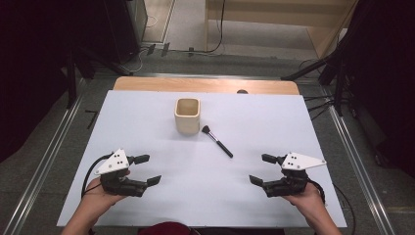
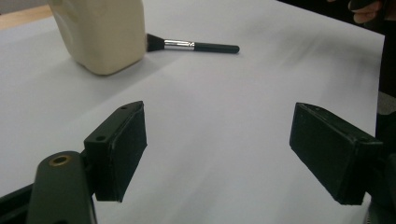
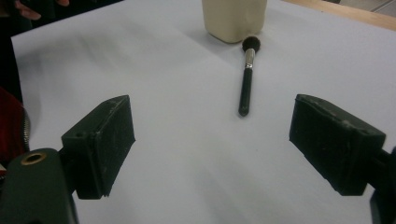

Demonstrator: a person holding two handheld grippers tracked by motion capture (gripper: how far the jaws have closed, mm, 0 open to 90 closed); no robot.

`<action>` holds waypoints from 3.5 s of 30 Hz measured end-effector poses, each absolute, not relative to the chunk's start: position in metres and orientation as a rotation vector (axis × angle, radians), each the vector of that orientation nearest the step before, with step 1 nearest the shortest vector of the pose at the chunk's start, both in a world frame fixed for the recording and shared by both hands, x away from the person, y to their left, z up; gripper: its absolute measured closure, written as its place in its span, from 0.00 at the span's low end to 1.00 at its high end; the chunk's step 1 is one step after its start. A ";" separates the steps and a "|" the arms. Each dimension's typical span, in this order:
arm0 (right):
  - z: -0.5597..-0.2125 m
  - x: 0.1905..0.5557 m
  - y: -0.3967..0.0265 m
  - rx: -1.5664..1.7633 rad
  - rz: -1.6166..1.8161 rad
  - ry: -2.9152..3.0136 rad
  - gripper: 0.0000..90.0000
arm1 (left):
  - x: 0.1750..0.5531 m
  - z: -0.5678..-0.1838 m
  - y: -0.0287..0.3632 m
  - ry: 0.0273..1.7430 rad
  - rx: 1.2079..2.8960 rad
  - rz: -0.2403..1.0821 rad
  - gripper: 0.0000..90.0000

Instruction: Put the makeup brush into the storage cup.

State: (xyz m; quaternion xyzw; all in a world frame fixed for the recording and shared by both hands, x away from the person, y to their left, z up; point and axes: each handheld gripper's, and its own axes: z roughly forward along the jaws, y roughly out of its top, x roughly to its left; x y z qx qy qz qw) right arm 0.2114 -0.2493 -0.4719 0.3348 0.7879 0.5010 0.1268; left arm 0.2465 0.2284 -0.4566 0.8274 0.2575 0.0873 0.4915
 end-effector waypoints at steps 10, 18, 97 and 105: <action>-0.474 0.215 -0.242 1.072 1.270 2.375 0.15 | 0.249 -0.459 0.227 0.665 2.048 0.199 0.22; -0.474 0.215 -0.242 1.066 1.234 2.389 0.16 | 0.250 -0.461 0.224 0.677 2.080 0.191 0.22; -0.472 0.263 -0.226 1.160 1.234 2.278 0.17 | 0.252 -0.467 0.217 0.743 2.144 0.122 0.21; -0.472 0.271 -0.222 1.172 1.238 2.267 0.17 | 0.252 -0.467 0.217 0.733 2.158 0.133 0.21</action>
